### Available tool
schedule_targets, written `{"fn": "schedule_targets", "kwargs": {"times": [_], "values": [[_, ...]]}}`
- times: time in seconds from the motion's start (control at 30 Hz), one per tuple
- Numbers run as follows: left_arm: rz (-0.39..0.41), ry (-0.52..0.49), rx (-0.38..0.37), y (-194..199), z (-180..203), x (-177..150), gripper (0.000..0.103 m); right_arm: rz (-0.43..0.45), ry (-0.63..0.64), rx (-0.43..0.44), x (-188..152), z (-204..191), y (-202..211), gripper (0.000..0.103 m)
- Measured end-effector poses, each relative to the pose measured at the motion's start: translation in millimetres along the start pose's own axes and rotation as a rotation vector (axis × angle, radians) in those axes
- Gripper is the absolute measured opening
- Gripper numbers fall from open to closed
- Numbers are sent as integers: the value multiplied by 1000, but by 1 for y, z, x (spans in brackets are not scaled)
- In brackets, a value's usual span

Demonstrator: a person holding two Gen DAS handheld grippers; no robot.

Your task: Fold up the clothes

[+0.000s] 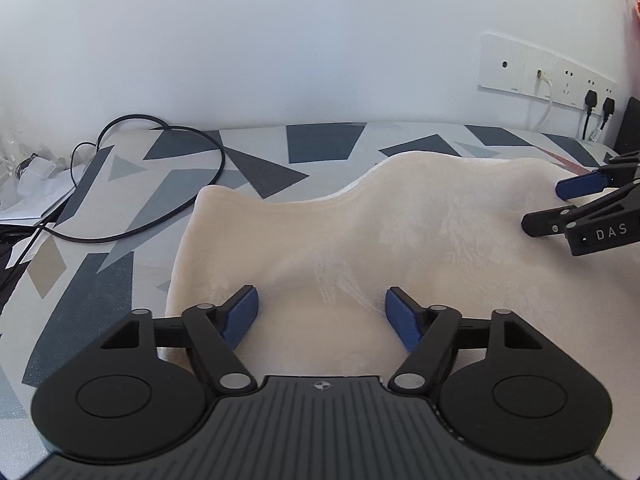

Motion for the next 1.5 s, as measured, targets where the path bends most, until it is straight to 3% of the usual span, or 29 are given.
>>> {"fn": "schedule_targets", "kwargs": {"times": [0.07,0.17,0.3,0.37,0.5,0.73,1.07,1.23,1.5], "values": [[-14,33,-2,-3,-6,-1,87,-4,-44,-7,5,5,-11,77],[-21,32,4,-3,-6,-2,89,44,-88,-110,14,23,-10,79],[-32,30,17,-5,-7,-2,92,79,-241,-79,16,48,25,81],[-38,29,24,-5,-7,-2,94,131,-241,-100,11,57,51,96],[-47,29,33,-6,-7,-2,96,162,-310,-160,-20,87,105,99],[-69,34,37,-8,-8,-2,99,109,-549,-272,-90,163,184,100],[-94,39,34,-10,-9,0,102,19,-635,-270,-154,156,180,102],[-115,35,35,-11,-9,1,102,-25,-511,-279,-161,126,153,102],[-115,35,40,-11,-8,2,103,-34,-644,-213,-174,134,143,102]]}}
Point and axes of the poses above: each gripper's, at about its wrist camera, not at the fingertips, and y roughly against the way its jaws point, z to its right, x to its top, the point moved 7 cm from there along -y, roughly the way its jaws point, and after that the axes turned 13 degrees about -y, right-handed, at the moved point
